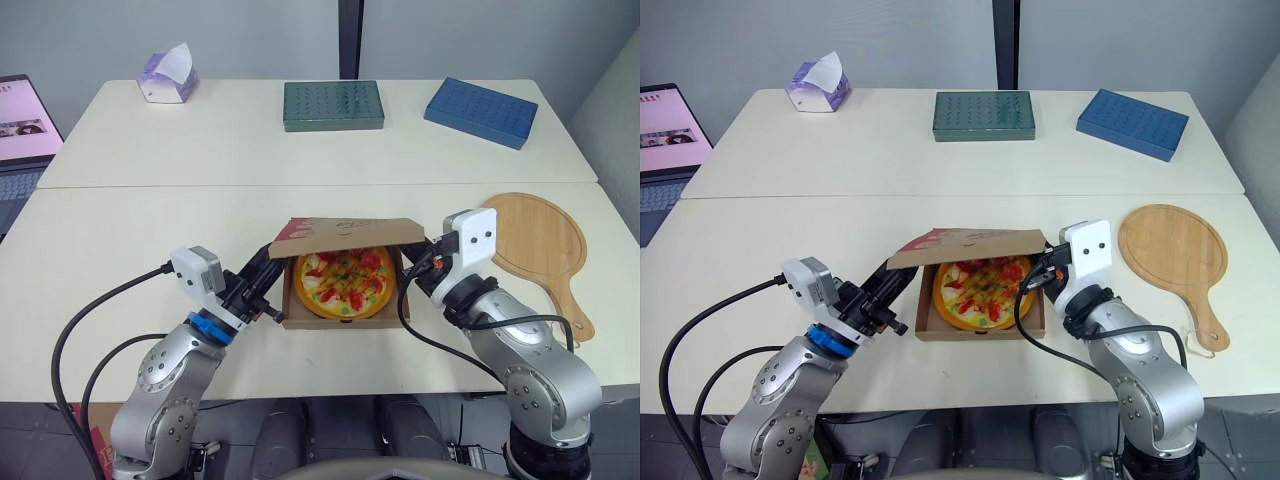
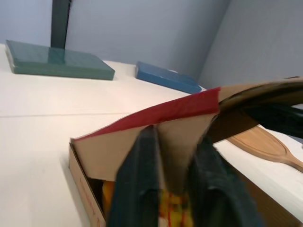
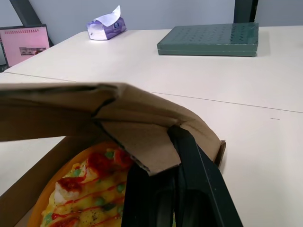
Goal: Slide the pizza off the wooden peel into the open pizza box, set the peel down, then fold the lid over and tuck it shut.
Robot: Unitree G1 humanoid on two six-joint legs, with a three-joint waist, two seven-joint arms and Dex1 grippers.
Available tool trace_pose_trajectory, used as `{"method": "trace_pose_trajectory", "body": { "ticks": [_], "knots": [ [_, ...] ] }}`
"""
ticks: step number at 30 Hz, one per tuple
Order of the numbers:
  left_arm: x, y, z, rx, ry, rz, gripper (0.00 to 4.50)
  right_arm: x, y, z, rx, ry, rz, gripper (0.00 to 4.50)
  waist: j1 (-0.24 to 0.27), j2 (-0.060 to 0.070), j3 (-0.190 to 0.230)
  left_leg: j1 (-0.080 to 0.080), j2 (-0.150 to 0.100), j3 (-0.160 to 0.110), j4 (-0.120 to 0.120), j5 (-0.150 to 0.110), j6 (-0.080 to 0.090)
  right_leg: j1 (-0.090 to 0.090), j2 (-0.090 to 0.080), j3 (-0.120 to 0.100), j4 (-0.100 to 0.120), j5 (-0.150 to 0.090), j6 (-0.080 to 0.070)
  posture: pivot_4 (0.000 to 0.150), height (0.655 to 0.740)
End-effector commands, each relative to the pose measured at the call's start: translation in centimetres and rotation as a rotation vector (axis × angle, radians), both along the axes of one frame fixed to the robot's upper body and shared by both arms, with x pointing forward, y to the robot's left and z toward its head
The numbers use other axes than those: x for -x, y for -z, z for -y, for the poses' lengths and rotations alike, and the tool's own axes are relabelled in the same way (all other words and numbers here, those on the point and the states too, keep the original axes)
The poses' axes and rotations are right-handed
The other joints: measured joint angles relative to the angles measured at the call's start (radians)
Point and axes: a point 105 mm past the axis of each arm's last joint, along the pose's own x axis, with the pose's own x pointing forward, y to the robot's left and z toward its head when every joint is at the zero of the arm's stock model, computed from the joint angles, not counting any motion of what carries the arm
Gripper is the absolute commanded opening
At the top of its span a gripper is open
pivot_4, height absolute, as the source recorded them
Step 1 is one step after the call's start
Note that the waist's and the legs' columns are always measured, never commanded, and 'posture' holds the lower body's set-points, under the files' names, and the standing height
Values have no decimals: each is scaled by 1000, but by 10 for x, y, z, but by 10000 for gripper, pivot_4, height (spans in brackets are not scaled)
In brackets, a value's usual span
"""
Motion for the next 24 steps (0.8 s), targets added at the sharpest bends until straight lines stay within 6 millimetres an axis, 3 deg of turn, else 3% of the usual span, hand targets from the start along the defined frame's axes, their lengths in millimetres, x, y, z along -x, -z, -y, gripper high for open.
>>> {"method": "trace_pose_trajectory", "body": {
  "ticks": [1, 8, 13, 17, 20, 24],
  "knots": [
    [8, -8, 2, 1, 44, 29, 21612, 8, 0, -16, -18, -86, -5, 0, 0, 0, 0, 0, 0, 0, 0, 0, 0, 0, 0, 0, 0, 0, 0, 1500, 7279],
    [27, 4, -16, -120, 209, -65, 44468, 8, 1, -15, -13, -80, -4, 0, -5, 0, 1, 0, 1, 0, -1, 0, 0, -2, 1, 0, 0, -1, -2, 1500, 7279],
    [26, 0, -46, -192, 287, -191, 44805, 7, 2, -14, -9, -76, -3, 0, -9, 1, 2, 0, 3, 0, -2, 0, 0, -2, 2, 0, 1, -1, -4, 1500, 7279],
    [2, -38, -82, -81, 295, -264, 44805, 7, 4, -15, 0, -77, -1, 0, -7, -2, 4, 0, 3, -2, -2, 0, 0, -3, 2, -2, 0, -1, -4, 1500, 7279],
    [-12, -61, -95, -64, 294, -255, 44805, 6, 4, -15, 7, -77, 1, 0, -17, -2, 5, 0, 4, -1, -2, 0, 0, -3, 2, -1, 0, -1, -4, 1500, 7279],
    [-40, -93, -90, -149, 312, -143, 35746, 5, 5, -14, 17, -73, 3, 0, -18, -4, 5, 0, 3, -1, -4, 0, 0, -3, 3, -2, 0, -1, -3, 1500, 7279]
  ]
}}
